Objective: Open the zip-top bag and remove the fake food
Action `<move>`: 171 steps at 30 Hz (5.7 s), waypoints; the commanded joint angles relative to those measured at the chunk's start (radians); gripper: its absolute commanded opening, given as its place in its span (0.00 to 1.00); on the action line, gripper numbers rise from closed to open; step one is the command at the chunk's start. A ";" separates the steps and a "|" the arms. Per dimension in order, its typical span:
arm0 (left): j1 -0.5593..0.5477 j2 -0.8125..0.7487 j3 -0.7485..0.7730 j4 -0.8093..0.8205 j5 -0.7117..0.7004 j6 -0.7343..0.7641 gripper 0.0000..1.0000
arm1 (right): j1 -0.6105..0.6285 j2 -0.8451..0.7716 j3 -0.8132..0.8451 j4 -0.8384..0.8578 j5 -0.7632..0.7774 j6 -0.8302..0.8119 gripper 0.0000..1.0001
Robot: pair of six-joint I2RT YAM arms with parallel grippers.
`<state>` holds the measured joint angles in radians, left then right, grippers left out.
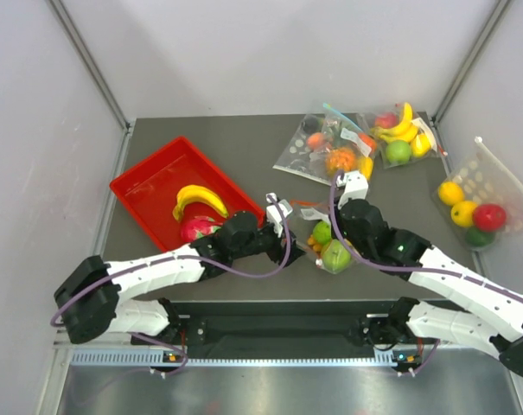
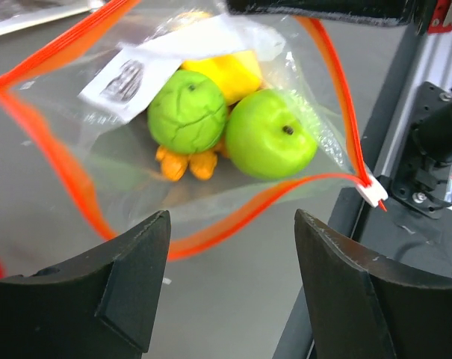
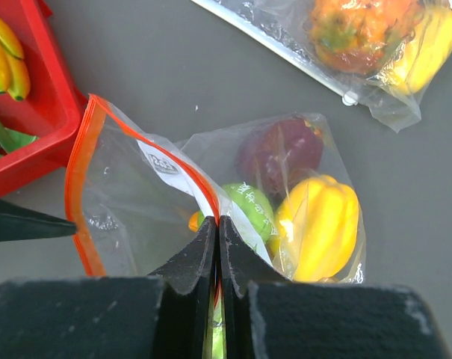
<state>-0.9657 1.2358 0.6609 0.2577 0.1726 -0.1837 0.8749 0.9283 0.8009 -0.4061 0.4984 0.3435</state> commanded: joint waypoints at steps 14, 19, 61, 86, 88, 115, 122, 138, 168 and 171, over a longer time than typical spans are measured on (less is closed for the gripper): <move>-0.018 0.283 0.117 0.322 0.062 -0.036 0.71 | 0.045 -0.026 0.024 0.021 -0.041 0.029 0.00; -0.027 0.329 0.124 0.374 -0.005 -0.062 0.72 | 0.058 -0.025 0.014 0.042 -0.052 0.034 0.00; -0.039 0.486 0.097 0.549 -0.065 -0.126 0.06 | 0.102 -0.149 -0.072 -0.068 0.103 0.126 0.00; -0.038 -0.073 -0.035 0.005 -0.128 -0.085 0.04 | 0.041 -0.138 -0.085 -0.077 0.127 0.114 0.00; -0.039 -0.140 -0.035 -0.064 -0.154 -0.077 0.05 | 0.035 -0.141 -0.085 -0.077 0.124 0.109 0.00; 0.466 -0.220 -0.046 -0.271 -0.237 -0.094 0.12 | 0.006 -0.206 -0.104 -0.102 0.095 0.097 0.00; 0.469 -0.187 -0.050 -0.267 -0.243 -0.085 0.41 | 0.004 -0.198 -0.101 -0.089 0.077 0.095 0.00; 0.460 -0.249 -0.014 -0.236 -0.147 -0.056 0.83 | 0.004 -0.197 -0.095 -0.096 0.066 0.091 0.00; -0.084 0.071 0.147 0.169 0.028 0.033 0.74 | 0.006 -0.189 -0.098 -0.086 0.020 0.100 0.00; -0.084 0.135 0.183 0.152 0.024 0.035 0.65 | 0.006 -0.194 -0.100 -0.092 0.019 0.103 0.00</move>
<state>-1.0473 1.3319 0.7845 0.3374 0.1848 -0.1539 0.8913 0.7528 0.6937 -0.5026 0.5201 0.4461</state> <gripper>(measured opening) 0.669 0.008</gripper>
